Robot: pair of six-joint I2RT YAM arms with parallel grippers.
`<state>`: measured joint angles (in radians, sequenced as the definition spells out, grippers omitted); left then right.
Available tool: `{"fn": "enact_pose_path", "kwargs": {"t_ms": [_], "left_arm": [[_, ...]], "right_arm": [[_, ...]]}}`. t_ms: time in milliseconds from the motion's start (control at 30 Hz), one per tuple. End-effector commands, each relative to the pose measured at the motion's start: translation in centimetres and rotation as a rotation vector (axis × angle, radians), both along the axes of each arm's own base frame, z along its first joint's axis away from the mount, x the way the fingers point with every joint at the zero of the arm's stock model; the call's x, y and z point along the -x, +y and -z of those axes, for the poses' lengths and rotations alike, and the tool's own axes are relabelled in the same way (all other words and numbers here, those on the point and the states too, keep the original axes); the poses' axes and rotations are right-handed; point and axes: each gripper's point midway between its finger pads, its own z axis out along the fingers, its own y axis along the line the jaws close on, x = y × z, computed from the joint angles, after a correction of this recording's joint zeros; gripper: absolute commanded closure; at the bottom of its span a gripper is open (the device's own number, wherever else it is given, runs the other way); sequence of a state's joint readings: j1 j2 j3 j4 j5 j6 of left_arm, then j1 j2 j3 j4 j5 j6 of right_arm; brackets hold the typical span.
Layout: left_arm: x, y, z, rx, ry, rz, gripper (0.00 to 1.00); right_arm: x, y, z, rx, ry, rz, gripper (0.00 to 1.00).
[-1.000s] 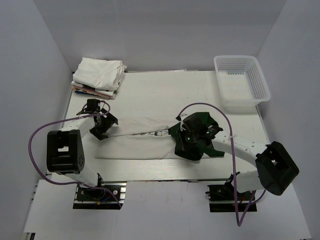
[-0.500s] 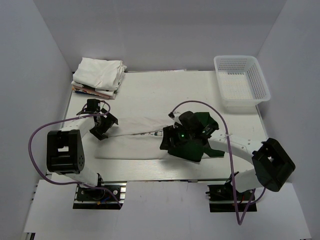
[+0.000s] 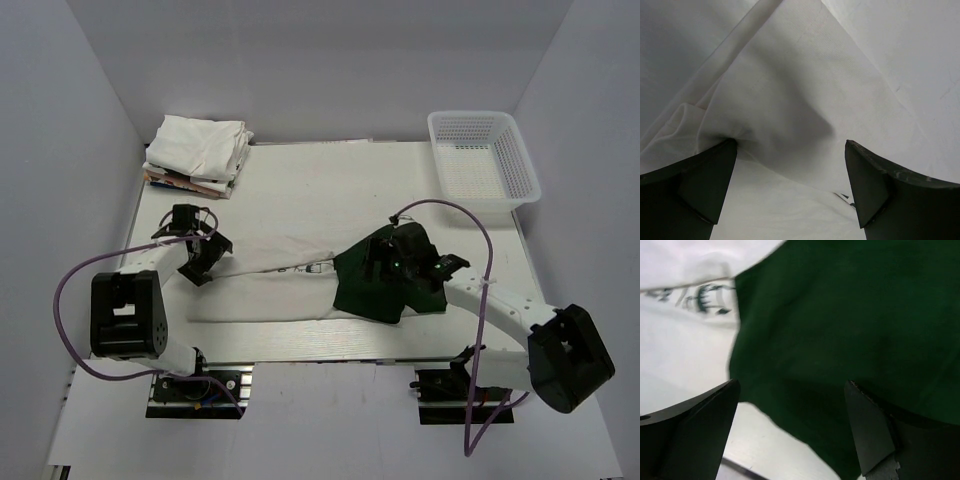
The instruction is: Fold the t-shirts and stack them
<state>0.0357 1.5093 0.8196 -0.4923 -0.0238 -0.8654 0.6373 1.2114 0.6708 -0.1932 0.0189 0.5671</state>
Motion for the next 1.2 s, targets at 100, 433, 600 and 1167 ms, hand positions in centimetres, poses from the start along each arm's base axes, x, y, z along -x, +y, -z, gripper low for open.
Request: {"fn": "enact_pose_path", "kwargs": {"t_ms": [100,433,600,1167], "left_arm": [[5.7,1.0,2.3,-0.047,0.121,-0.062,0.00],[9.4,-0.7,0.7,-0.031,0.166,0.007,0.00],[10.8,-2.0,0.1,-0.007,0.164,0.102,0.00],[10.6,-5.2,-3.4,-0.153,0.313,0.582,0.00]], "right_arm": [[-2.7,-3.1,3.7,0.093,0.104,0.146,0.10],[-11.2,-3.6,8.5,0.104,0.199,0.278,0.10],[-17.6,-0.6,9.3,0.088,0.107,0.128,0.10],[-17.0,1.3,-1.2,0.008,-0.047,0.021,0.10]]}}
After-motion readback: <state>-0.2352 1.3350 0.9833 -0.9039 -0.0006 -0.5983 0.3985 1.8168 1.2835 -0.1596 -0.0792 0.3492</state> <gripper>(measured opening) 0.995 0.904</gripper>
